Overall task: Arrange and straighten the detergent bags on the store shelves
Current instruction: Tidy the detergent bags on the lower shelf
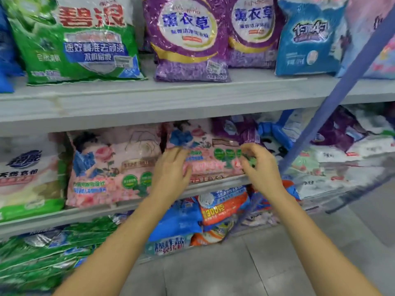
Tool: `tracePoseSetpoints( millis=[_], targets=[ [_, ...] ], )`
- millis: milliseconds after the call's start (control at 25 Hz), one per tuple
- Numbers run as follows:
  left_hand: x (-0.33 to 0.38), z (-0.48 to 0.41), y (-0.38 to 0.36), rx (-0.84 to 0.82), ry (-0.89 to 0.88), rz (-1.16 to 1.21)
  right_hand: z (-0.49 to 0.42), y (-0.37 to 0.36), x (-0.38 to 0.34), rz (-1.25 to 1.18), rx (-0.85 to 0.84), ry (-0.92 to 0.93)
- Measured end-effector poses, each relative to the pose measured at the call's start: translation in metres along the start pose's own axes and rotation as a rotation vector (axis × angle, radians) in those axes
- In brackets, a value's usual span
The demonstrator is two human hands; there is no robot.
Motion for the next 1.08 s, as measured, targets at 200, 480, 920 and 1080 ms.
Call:
tracePoseSetpoints(
  millis=[200,480,920,1080],
  targets=[
    [0.008,-0.021,-0.062,0.001,-0.002,-0.169,-0.044,-0.026,0.037,0.025,0.005,-0.010],
    [-0.002,-0.016,-0.098,0.036,-0.016,-0.376,-0.106,-0.079,0.064,0.033,-0.060,0.006],
    [-0.003,-0.015,-0.100,0.048,-0.006,-0.438,-0.105,-0.071,0.066,-0.451,0.104,-0.097],
    [-0.003,-0.014,-0.099,0.043,0.000,-0.415,-0.081,-0.042,0.058,-0.658,0.071,-0.098]
  ],
)
Point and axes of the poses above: each hand's wrist, its own z-axis away from the middle knuckle, its own y-axis out of the back of the hand, x = y × z, the point moved 7 cm from there along -z, towards the middle knuckle
